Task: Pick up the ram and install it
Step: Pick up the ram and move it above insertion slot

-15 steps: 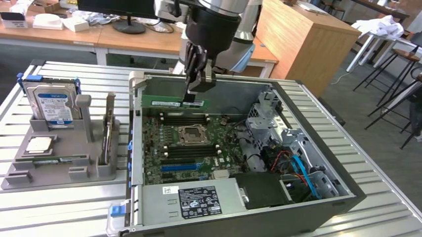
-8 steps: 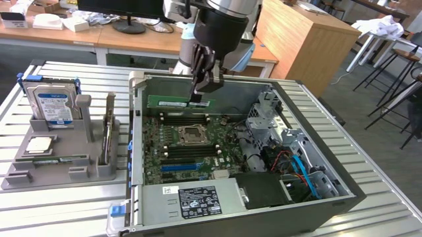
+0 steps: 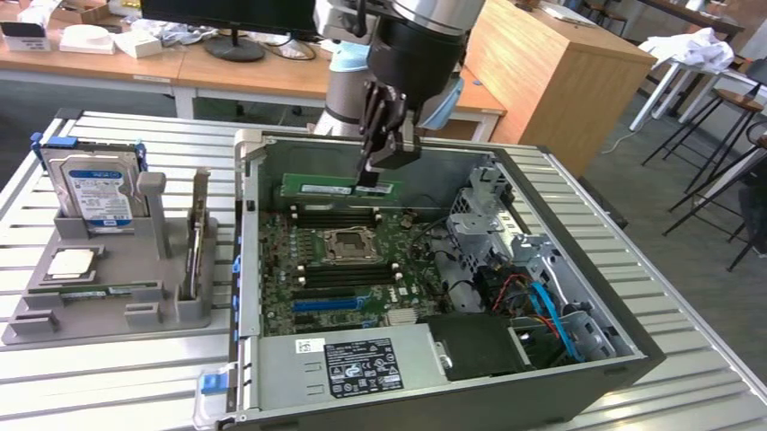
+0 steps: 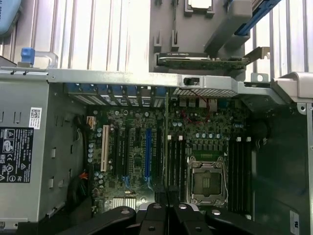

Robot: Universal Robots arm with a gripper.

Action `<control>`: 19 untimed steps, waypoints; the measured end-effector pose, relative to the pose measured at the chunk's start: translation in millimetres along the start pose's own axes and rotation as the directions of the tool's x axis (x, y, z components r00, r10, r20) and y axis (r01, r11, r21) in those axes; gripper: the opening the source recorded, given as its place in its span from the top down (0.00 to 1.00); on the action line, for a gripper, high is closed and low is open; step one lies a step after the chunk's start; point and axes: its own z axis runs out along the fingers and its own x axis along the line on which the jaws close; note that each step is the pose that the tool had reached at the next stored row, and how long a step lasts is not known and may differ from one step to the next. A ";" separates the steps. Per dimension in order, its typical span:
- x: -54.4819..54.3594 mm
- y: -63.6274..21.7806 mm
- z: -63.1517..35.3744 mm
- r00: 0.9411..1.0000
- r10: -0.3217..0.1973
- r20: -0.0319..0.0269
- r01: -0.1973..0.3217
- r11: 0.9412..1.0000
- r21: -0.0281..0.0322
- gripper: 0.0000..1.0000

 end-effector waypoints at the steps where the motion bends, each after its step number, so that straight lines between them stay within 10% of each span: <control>1: 0.0 -1.5 -0.2 1.000 0.000 0.000 0.000 1.000 0.000 0.89; 19: 0.3 -19.7 -2.0 1.000 -0.001 0.000 0.001 1.000 0.000 0.89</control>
